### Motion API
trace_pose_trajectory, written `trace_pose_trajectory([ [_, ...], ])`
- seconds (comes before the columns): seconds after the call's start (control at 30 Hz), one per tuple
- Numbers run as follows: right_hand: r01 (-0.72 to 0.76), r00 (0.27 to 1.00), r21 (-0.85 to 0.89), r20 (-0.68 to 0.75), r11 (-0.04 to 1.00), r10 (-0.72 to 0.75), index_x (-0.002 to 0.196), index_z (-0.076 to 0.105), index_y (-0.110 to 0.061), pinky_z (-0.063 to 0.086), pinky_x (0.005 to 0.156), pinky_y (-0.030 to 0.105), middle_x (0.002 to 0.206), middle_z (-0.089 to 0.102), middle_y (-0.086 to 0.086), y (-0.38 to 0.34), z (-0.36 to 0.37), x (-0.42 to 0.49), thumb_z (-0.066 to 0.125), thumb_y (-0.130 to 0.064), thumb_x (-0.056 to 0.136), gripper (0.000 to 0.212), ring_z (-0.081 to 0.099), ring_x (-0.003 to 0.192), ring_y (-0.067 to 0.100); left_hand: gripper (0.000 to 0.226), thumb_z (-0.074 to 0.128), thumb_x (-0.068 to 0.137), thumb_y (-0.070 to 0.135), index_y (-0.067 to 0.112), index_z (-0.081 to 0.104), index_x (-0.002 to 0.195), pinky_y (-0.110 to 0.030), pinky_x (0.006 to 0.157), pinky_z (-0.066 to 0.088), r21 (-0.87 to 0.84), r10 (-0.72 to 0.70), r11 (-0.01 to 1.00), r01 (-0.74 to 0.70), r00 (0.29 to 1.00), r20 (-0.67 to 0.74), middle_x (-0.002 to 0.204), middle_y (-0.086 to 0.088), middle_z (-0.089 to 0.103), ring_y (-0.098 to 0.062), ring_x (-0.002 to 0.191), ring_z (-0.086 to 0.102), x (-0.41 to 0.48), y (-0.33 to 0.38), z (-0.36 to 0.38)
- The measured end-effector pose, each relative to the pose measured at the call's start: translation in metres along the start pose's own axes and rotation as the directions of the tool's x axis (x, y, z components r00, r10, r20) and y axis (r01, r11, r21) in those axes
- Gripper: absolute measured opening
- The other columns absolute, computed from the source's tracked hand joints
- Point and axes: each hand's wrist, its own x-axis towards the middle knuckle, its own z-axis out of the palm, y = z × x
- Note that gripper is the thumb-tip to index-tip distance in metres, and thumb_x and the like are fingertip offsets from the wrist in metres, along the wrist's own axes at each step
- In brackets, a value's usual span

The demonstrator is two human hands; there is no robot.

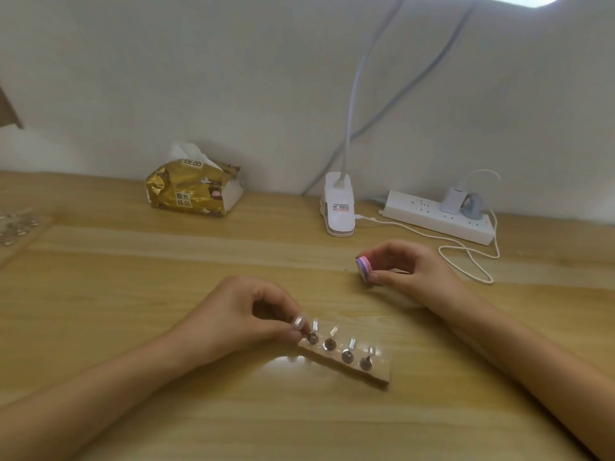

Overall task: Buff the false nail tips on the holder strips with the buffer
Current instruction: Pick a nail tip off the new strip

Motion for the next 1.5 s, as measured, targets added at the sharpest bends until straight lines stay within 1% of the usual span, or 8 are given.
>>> trace_pose_trajectory([
  [0.1,-0.015,1.000,0.014,0.001,1.000,0.015,0.105,0.073,-0.012,0.056,0.076,0.019,0.092,0.076,-0.001,0.000,0.000,0.003,0.073,0.005,0.085,0.026,0.072,0.082,0.010,0.015,0.085,0.072,0.013,0.025,0.077,0.075,-0.033,0.081,0.056,0.042,0.090,0.995,-0.086,0.990,-0.112,0.082,0.010,0.076,-0.009,0.083,0.072,-0.007,-0.008,0.003],
  [0.23,-0.009,1.000,0.075,-0.007,0.997,0.010,0.106,0.071,-0.008,0.057,0.069,0.020,0.083,0.073,-0.005,-0.001,0.006,0.006,0.071,0.000,0.088,0.020,0.068,0.073,0.008,0.008,0.071,0.079,0.035,0.033,0.063,0.078,-0.020,0.069,0.049,0.414,0.336,0.874,-0.253,0.932,-0.139,0.088,0.021,0.068,-0.005,0.088,0.065,-0.015,-0.007,0.005],
  [0.33,-0.003,1.000,0.110,0.005,0.994,0.003,0.106,0.070,-0.006,0.059,0.071,0.024,0.087,0.072,-0.002,-0.006,0.013,0.007,0.071,0.000,0.088,0.018,0.068,0.075,0.011,0.007,0.072,0.084,0.033,0.030,0.067,0.081,-0.007,0.061,0.041,0.298,0.259,0.936,-0.186,0.939,-0.228,0.088,0.019,0.070,-0.005,0.077,0.065,0.007,-0.002,-0.005],
  [0.47,0.014,1.000,0.118,0.005,0.993,-0.014,0.103,0.070,-0.007,0.058,0.072,0.027,0.095,0.072,0.001,-0.012,0.024,0.013,0.073,-0.003,0.087,0.017,0.070,0.076,0.012,0.014,0.085,0.073,0.017,0.024,0.073,0.073,-0.017,0.052,0.043,0.073,0.024,0.997,-0.004,0.961,-0.275,0.075,0.014,0.072,-0.003,0.052,0.050,0.056,-0.002,-0.002],
  [0.63,0.181,0.980,0.029,-0.087,0.983,-0.178,0.101,0.070,-0.012,0.059,0.078,0.027,0.093,0.073,0.000,-0.007,0.034,0.012,0.075,0.003,0.085,0.022,0.073,0.087,0.012,0.018,0.088,0.067,0.024,0.029,0.071,0.065,-0.023,0.058,0.041,0.175,0.061,0.984,-0.015,0.963,-0.264,0.069,0.020,0.070,0.000,0.051,0.052,0.070,-0.016,0.010],
  [0.83,0.386,0.918,-0.193,-0.016,0.902,-0.396,0.102,0.071,-0.011,0.058,0.083,0.030,0.098,0.072,-0.005,-0.006,0.040,0.010,0.074,-0.007,0.090,0.013,0.070,0.094,0.012,0.016,0.089,0.066,0.024,0.028,0.074,0.064,-0.021,0.059,0.041,0.130,0.051,0.991,-0.017,0.963,-0.266,0.063,0.017,0.068,0.000,0.054,0.053,0.077,-0.022,0.009],
  [1.37,0.398,0.906,-0.243,-0.045,0.884,-0.421,0.101,0.073,-0.005,0.058,0.084,0.032,0.096,0.074,-0.003,-0.001,0.042,0.014,0.077,-0.002,0.086,0.016,0.070,0.089,0.005,0.026,0.088,0.066,0.023,0.036,0.067,0.057,-0.015,0.053,0.032,0.156,0.084,0.987,-0.043,0.961,-0.263,0.052,0.024,0.058,0.000,0.050,0.047,0.077,-0.023,0.010],
  [1.5,0.467,0.862,-0.335,-0.037,0.819,-0.506,0.106,0.074,-0.008,0.056,0.083,0.027,0.099,0.074,-0.004,-0.001,0.046,0.013,0.075,-0.005,0.089,0.017,0.068,0.092,0.008,0.022,0.087,0.066,0.023,0.033,0.068,0.059,-0.013,0.052,0.030,0.156,0.093,0.986,-0.053,0.961,-0.262,0.052,0.024,0.058,0.000,0.049,0.046,0.076,-0.024,0.010],
])
